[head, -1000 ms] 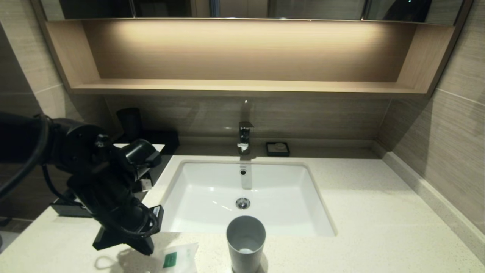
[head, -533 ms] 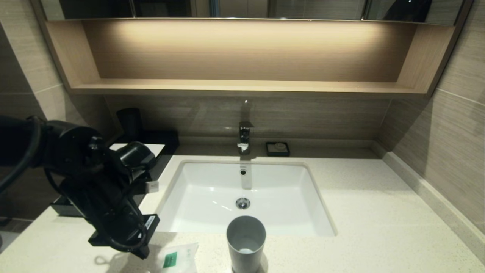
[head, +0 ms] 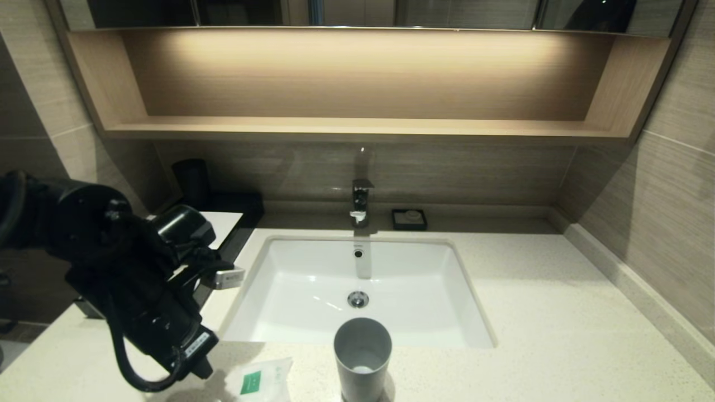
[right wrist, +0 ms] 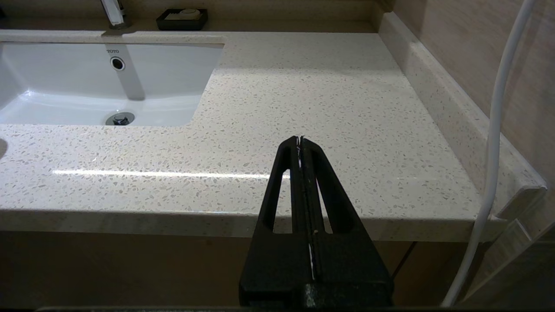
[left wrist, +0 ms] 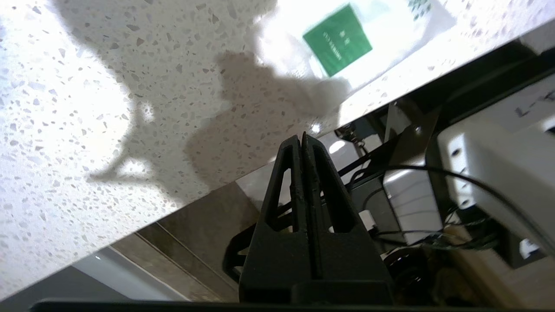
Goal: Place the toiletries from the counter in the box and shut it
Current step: Pick up the bathroom toiletry
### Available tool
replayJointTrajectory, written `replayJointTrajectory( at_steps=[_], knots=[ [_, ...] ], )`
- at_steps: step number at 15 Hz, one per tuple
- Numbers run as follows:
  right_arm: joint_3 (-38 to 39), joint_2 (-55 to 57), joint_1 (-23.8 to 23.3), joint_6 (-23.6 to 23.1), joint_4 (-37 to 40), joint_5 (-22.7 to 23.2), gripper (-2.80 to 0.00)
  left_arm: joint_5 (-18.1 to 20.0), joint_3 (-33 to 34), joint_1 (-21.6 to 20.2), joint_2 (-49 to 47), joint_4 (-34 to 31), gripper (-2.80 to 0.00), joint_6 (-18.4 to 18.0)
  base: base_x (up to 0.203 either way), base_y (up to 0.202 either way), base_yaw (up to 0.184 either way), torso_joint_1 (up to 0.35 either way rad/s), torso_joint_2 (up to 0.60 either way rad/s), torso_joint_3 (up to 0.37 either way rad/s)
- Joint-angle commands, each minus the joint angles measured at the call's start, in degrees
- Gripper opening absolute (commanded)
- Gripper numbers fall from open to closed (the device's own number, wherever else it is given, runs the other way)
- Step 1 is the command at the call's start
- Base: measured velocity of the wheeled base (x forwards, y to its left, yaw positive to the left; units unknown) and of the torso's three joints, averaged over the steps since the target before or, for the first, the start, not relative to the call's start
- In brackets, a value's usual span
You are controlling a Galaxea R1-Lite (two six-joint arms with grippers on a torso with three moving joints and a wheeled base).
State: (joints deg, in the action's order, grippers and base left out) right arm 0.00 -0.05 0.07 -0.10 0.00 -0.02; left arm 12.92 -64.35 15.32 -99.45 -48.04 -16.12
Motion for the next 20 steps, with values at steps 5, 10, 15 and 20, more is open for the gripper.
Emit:
replayJointTrajectory(
  at_steps=[5,10,15,20],
  knots=[
    [0.1,0.0,0.0,0.0,0.0,0.0,-2.8,10.0,9.9,-6.4,4.1,13.2,-2.8,-8.9,0.0,0.0,0.0,0.0,0.0,0.0],
    [0.1,0.0,0.0,0.0,0.0,0.0,-2.8,12.9,12.0,-6.4,7.0,13.2,-2.8,-11.1,0.0,0.0,0.0,0.0,0.0,0.0],
    [0.1,0.0,0.0,0.0,0.0,0.0,-2.8,16.1,17.4,-6.2,10.0,17.5,-2.8,-15.3,0.0,0.0,0.0,0.0,0.0,0.0],
    [0.1,0.0,0.0,0.0,0.0,0.0,-2.8,16.6,21.8,-5.8,11.1,24.8,-2.8,-15.2,0.0,0.0,0.0,0.0,0.0,0.0]
  ],
)
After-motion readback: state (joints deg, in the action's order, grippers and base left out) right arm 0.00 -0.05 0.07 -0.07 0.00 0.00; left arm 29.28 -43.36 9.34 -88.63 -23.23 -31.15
